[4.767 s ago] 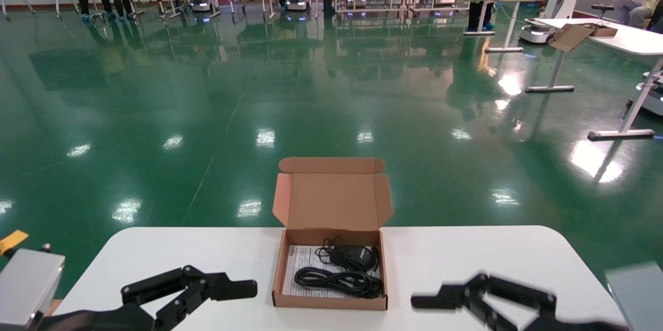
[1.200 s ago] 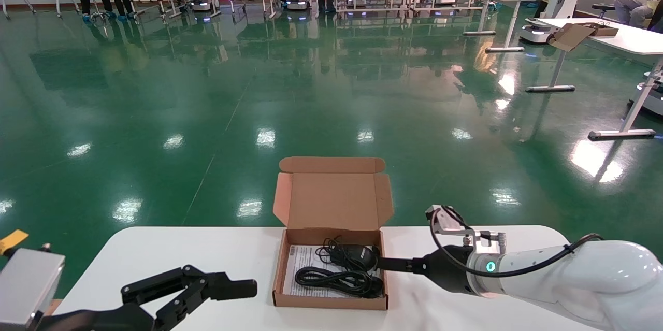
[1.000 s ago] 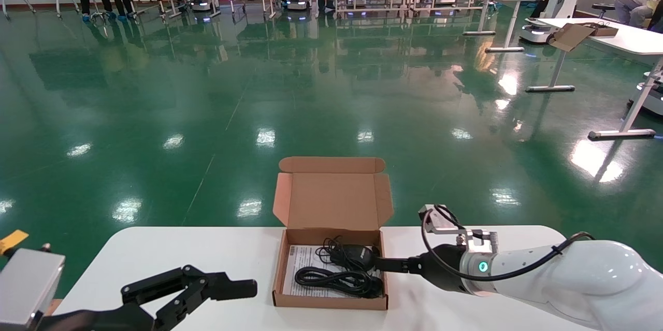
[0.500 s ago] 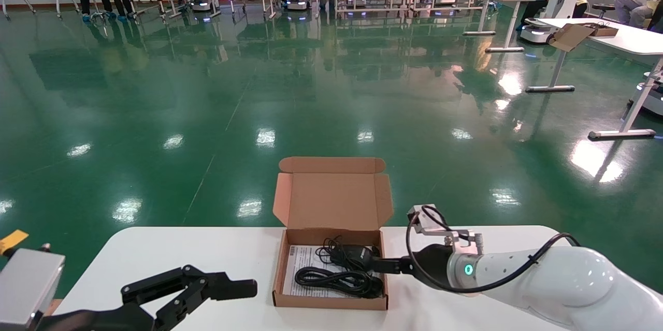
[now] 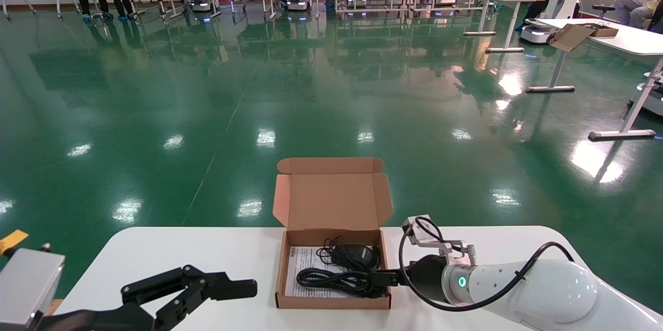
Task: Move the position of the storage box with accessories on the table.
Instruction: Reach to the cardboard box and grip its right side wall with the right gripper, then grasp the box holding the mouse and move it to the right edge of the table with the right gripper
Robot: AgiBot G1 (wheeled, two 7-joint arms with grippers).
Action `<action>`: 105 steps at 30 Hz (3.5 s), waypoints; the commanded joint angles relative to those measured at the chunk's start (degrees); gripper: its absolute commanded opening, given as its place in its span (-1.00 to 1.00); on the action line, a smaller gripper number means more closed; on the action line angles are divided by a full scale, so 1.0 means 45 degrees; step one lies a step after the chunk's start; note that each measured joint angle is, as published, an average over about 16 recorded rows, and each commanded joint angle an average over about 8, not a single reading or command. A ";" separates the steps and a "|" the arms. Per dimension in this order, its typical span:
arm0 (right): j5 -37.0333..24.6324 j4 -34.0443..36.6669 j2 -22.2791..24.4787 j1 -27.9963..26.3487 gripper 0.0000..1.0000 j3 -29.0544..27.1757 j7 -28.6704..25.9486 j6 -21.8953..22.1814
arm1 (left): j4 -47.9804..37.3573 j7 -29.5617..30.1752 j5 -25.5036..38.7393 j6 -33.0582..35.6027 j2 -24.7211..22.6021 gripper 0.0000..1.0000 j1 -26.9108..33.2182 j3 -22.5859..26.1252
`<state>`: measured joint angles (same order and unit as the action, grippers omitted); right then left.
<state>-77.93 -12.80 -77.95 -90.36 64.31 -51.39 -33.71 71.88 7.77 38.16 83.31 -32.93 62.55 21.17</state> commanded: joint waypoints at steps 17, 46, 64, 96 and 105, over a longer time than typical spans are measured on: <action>0.0698 0.0471 0.0075 -0.0408 1.00 0.0128 -0.0857 0.0328 | 0.0000 -0.0001 -0.0001 0.0000 0.0000 1.00 0.0000 0.0001; 0.0850 0.0173 0.0047 0.0049 -1.00 0.0834 -0.0274 0.0891 | 0.0000 -0.0001 -0.0002 -0.0001 0.0001 1.00 0.0001 0.0003; 0.1257 0.0512 0.0077 -0.0095 -1.00 0.0947 -0.0111 0.1003 | 0.0000 -0.0002 -0.0003 -0.0002 0.0002 1.00 0.0001 0.0004; 0.1919 0.1147 0.0259 -0.1225 -1.00 0.0942 0.0649 0.0133 | 0.0000 -0.0003 -0.0004 -0.0002 0.0002 1.00 0.0002 0.0006; 0.2298 0.1487 0.0738 -0.2948 -1.00 0.0673 0.0991 -0.1448 | 0.0000 -0.0003 -0.0005 -0.0003 0.0003 1.00 0.0002 0.0007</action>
<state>-67.83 -6.00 -74.33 -103.60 67.49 -46.72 -40.07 71.88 7.76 38.14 83.30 -32.92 62.56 21.20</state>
